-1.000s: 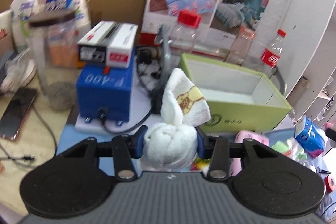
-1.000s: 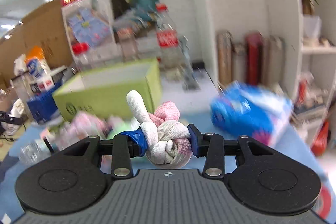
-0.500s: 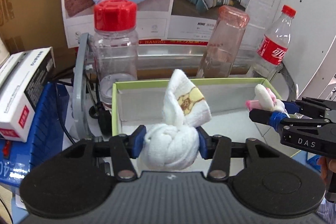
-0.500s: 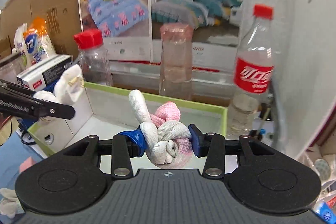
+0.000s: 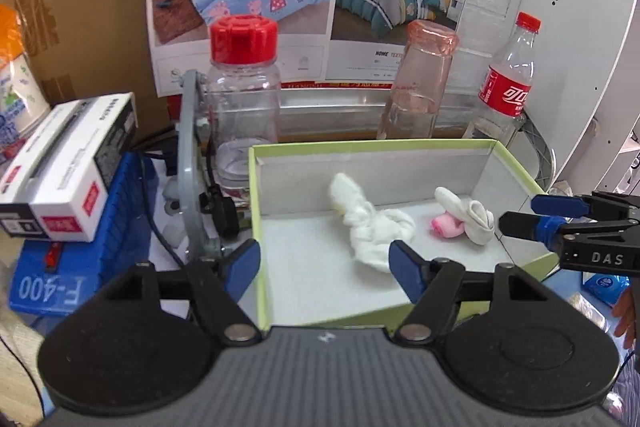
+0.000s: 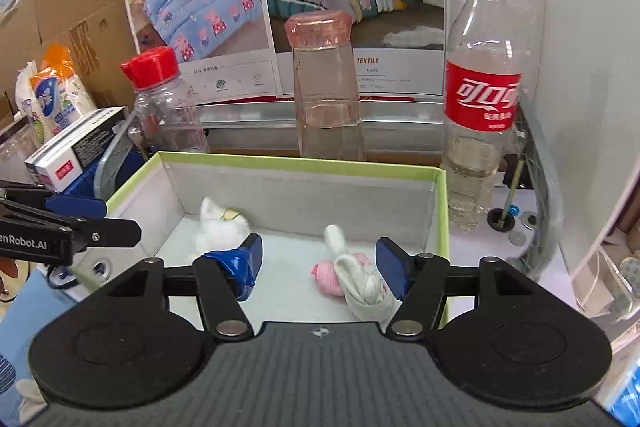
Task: Organize soft objects
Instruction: 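Carry both items over the green box and open both tools to drop them, then move left tool to pink sponge while right tool approaches cotton swab bag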
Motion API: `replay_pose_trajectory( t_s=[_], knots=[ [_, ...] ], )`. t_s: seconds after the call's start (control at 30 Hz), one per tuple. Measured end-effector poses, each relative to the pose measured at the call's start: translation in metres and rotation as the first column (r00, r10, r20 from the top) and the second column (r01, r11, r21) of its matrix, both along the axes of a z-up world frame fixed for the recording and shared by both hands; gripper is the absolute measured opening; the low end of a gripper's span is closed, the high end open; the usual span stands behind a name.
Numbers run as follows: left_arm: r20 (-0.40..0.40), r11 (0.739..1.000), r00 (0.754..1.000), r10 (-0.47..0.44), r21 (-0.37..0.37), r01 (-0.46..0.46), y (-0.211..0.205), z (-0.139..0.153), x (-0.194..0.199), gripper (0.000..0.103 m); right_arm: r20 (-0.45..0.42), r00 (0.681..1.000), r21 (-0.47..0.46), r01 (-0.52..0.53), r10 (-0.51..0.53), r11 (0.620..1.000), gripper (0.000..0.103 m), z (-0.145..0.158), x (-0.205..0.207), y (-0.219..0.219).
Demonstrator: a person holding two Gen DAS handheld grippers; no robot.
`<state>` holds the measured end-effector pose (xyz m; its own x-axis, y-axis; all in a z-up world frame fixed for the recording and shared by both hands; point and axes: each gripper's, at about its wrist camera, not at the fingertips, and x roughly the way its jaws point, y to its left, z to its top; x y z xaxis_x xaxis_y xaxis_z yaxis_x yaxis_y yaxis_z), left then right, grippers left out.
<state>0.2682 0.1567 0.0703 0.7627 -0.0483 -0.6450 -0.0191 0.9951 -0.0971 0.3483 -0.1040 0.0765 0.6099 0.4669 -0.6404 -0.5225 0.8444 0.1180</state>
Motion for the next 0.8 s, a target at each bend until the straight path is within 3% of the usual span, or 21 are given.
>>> replay_pose_trajectory(
  t_s=[0.17,0.23,0.4,0.5,0.63,0.8],
  knots=[
    [0.046,0.999,0.998,0.030,0.032,-0.032,0.008,0.001,-0.065,0.074,0.062,0.998,0.031,0.017,-0.019,0.999,0.053,0.006,-0.058,-0.036],
    [0.045,0.998,0.997,0.058,0.023,-0.059,0.014,-0.005,-0.088,0.075,0.102,0.993,0.027,0.064,-0.066,0.998,0.053,0.009,-0.085,-0.051],
    [0.008,0.990,0.991,0.137,0.043,-0.137,0.029,-0.030,-0.130,0.078,0.194,0.956,0.121,0.200,-0.221,0.972,0.055,0.021,-0.140,-0.099],
    [-0.060,0.983,0.981,0.184,-0.011,-0.185,0.041,-0.051,-0.132,0.078,0.201,0.927,0.170,0.287,-0.318,0.943,0.056,0.017,-0.166,-0.125],
    [-0.127,0.974,0.971,0.203,-0.077,-0.214,0.050,-0.068,-0.111,0.078,0.121,0.898,0.252,0.384,-0.422,0.888,0.057,-0.003,-0.193,-0.154],
    [-0.216,0.967,0.945,0.246,-0.018,-0.256,0.056,-0.088,-0.076,0.079,0.016,0.877,0.247,0.461,-0.479,0.852,0.058,-0.028,-0.207,-0.174]
  ],
)
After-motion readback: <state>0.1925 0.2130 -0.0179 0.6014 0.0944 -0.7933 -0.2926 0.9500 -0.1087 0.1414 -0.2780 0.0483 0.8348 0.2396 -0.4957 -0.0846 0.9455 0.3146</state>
